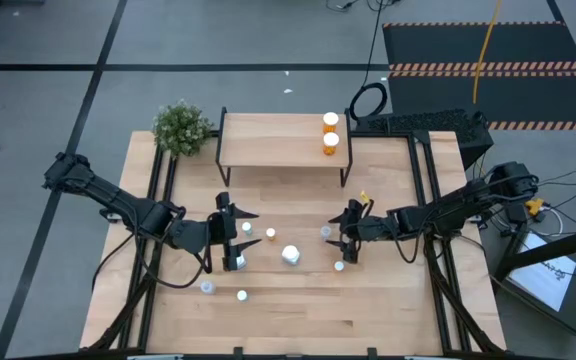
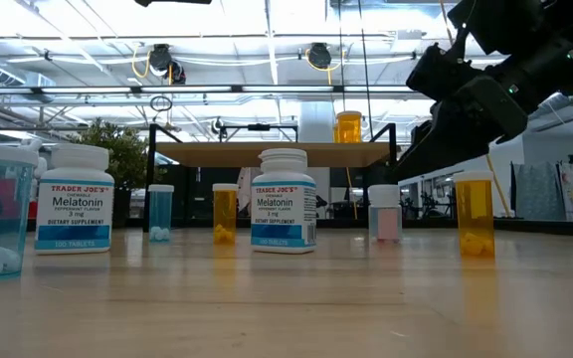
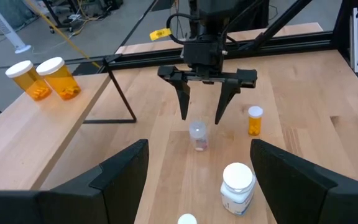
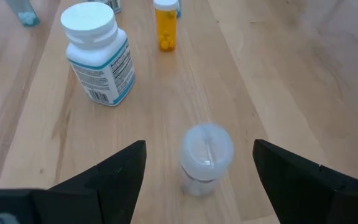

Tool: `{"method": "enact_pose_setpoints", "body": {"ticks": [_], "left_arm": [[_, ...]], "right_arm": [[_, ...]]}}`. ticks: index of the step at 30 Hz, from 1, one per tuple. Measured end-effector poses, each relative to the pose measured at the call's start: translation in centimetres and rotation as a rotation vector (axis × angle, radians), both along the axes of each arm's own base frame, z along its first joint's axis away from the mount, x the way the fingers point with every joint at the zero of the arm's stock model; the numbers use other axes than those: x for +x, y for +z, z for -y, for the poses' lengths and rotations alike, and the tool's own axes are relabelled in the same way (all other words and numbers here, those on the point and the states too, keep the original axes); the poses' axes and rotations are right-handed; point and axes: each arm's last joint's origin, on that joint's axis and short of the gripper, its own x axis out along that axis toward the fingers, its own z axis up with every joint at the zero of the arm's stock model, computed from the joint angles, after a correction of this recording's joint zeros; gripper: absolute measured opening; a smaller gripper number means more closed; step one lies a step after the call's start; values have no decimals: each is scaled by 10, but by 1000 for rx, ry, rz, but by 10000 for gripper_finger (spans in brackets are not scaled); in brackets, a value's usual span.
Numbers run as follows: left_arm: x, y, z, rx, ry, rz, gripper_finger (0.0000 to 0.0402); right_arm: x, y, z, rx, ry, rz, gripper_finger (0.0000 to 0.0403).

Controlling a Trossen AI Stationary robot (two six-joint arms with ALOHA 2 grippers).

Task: Pick and place medicine bottles onto shelf by color
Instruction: Put the top transparent pill bottle on the shelf

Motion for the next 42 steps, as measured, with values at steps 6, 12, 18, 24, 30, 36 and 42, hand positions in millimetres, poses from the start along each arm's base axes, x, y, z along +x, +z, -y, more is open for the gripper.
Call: {"method": "enact_pose_setpoints", "body": {"ticks": [6,12,18,24,30,36,42], "left_arm": [[0,0,0,0,0,0,282],[0,0,0,-1,0,0,282],[0,0,0,3,-1,-2,282],[0,0,0,8,-3,-3,282],[0,0,0,7,-2,1,282],[1,0,-1,14,-2,-2,282],[1,0,-3,13,8,-3,282]], "right_arm": [[-6,-7,5,27,17,33,293],[-9,-11,8,31,34,37,293],[-9,-11,9,39,22,39,293],[-7,-16,12,49,-8,31,293],[2,-29,11,42,8,49,293],[6,-33,14,57,36,40,270],[6,-32,16,43,37,46,212]]}}
